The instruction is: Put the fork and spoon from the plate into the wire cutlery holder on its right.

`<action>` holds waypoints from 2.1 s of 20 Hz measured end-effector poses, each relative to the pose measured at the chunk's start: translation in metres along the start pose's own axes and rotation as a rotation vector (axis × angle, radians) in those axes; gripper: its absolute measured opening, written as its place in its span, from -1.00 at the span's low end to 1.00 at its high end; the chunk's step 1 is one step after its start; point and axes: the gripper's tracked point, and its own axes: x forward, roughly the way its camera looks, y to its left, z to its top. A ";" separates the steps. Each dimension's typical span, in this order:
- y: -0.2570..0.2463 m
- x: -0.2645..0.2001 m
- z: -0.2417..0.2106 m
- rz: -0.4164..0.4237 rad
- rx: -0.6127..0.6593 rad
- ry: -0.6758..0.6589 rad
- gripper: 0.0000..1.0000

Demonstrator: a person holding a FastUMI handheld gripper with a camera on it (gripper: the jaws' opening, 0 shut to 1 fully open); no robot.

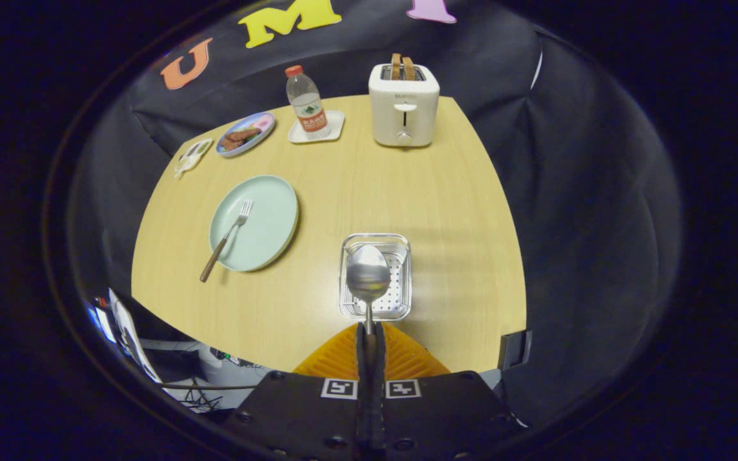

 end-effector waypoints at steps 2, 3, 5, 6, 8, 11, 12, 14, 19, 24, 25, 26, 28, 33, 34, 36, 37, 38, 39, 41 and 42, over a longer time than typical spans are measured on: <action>0.001 0.007 0.001 0.010 0.022 0.015 -0.92; 0.000 0.009 -0.002 0.010 0.028 0.019 -0.92; 0.001 0.014 0.000 0.013 0.036 0.017 -0.92; 0.003 0.015 0.001 0.020 0.040 0.017 -0.86; 0.007 0.016 0.005 0.029 0.051 -0.003 -0.78; 0.012 0.009 0.017 0.032 0.049 -0.053 -0.73; 0.016 0.006 0.024 0.035 0.041 -0.081 -0.61; 0.023 -0.004 0.038 0.027 0.021 -0.157 -0.25; 0.065 -0.029 0.074 0.024 -0.039 -0.347 0.86; 0.128 -0.041 0.091 0.067 -0.058 -0.489 0.93; 0.140 -0.039 0.092 0.071 -0.061 -0.504 0.93; 0.154 -0.036 0.092 0.076 -0.063 -0.512 0.94; 0.181 -0.023 0.089 0.088 -0.059 -0.511 0.94; 0.239 0.020 0.080 0.094 -0.065 -0.487 0.94; 0.248 0.029 0.078 0.095 -0.064 -0.477 0.93; 0.262 0.051 0.072 0.086 -0.064 -0.458 0.93; 0.266 0.064 0.071 0.080 -0.060 -0.445 0.94; 0.271 0.076 0.069 0.075 -0.055 -0.436 0.94; 0.272 0.090 0.067 0.060 -0.052 -0.422 0.94; 0.273 0.113 0.065 0.043 -0.039 -0.396 0.93; 0.273 0.123 0.065 0.034 -0.030 -0.384 0.92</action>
